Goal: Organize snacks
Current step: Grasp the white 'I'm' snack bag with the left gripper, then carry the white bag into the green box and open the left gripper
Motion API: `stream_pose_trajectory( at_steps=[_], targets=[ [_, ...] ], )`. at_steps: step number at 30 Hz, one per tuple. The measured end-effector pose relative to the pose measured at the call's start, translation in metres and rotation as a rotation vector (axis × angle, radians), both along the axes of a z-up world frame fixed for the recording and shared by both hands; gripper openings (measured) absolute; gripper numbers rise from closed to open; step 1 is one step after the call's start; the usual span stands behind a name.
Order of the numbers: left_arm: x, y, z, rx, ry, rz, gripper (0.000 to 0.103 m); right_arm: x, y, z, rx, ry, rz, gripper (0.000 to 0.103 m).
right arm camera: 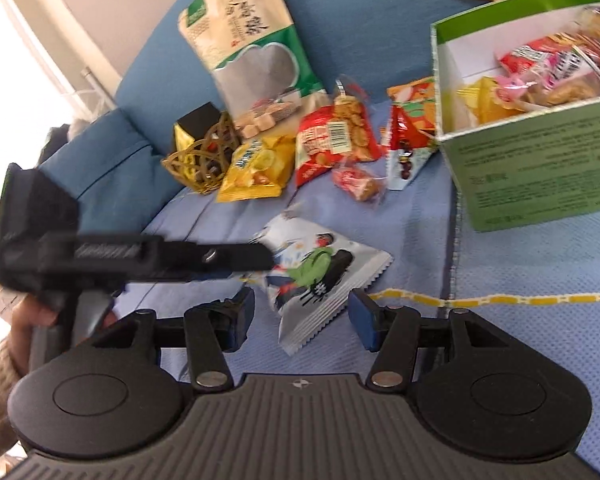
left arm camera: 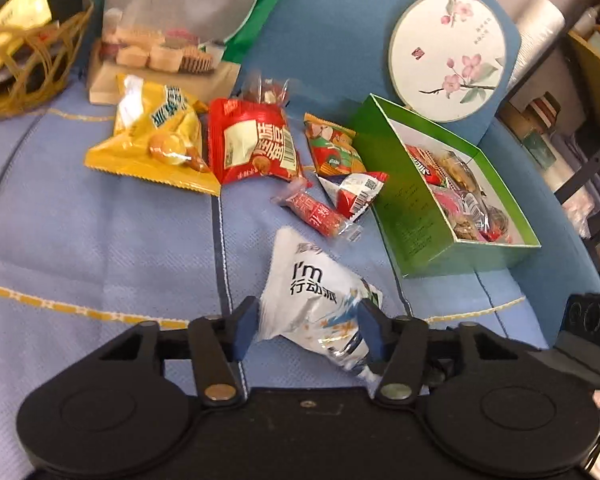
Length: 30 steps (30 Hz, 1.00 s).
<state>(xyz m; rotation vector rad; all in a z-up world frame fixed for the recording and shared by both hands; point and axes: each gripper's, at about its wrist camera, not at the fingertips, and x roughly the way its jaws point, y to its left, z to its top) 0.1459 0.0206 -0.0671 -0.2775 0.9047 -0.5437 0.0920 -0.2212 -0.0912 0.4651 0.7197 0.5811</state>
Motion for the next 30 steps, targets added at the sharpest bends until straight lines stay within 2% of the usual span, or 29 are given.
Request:
stream_pose_trajectory(
  at_steps=[3,9,11,12,13,14,15,16,17,18,23,30],
  targets=[
    [0.006,0.005,0.003,-0.031,0.007,0.014,0.082,0.000,-0.002,-0.002,0.016,0.008,-0.007,0.089],
    [0.019,0.004,-0.005,-0.048,0.051,0.016,0.071,0.005,-0.008,-0.008,0.070,0.036,-0.025,0.088],
    [0.020,0.003,-0.009,-0.052,0.065,0.013,0.069,0.010,-0.008,-0.012,0.090,0.042,-0.044,0.085],
    [0.020,0.001,-0.012,-0.057,0.069,0.007,0.063,0.012,-0.007,-0.013,0.090,0.042,-0.055,0.078],
    [0.020,0.000,-0.012,-0.066,0.071,0.004,0.051,0.014,-0.006,-0.014,0.076,0.040,-0.066,0.067],
    [0.020,-0.002,-0.012,-0.066,0.074,0.009,0.046,0.015,-0.005,-0.013,0.065,0.036,-0.064,0.064],
    [0.019,-0.003,-0.011,-0.068,0.074,0.013,0.038,0.014,-0.005,-0.011,0.052,0.030,-0.054,0.049],
    [0.017,-0.005,-0.008,-0.071,0.066,0.007,0.031,0.013,-0.006,-0.008,0.043,0.021,-0.055,0.038],
    [0.015,-0.007,-0.004,-0.067,0.049,0.000,0.023,0.011,-0.007,-0.005,0.034,0.010,-0.062,0.035],
    [0.012,-0.009,0.000,-0.065,0.032,-0.008,0.017,0.008,-0.008,-0.001,0.014,-0.013,-0.066,0.024],
    [0.006,-0.022,0.027,-0.076,-0.061,-0.036,0.015,0.001,-0.018,0.019,0.007,-0.123,-0.107,0.022],
    [0.016,-0.048,0.056,-0.146,-0.130,-0.081,0.015,-0.007,-0.044,0.042,0.032,-0.265,-0.201,0.021]
  ],
)
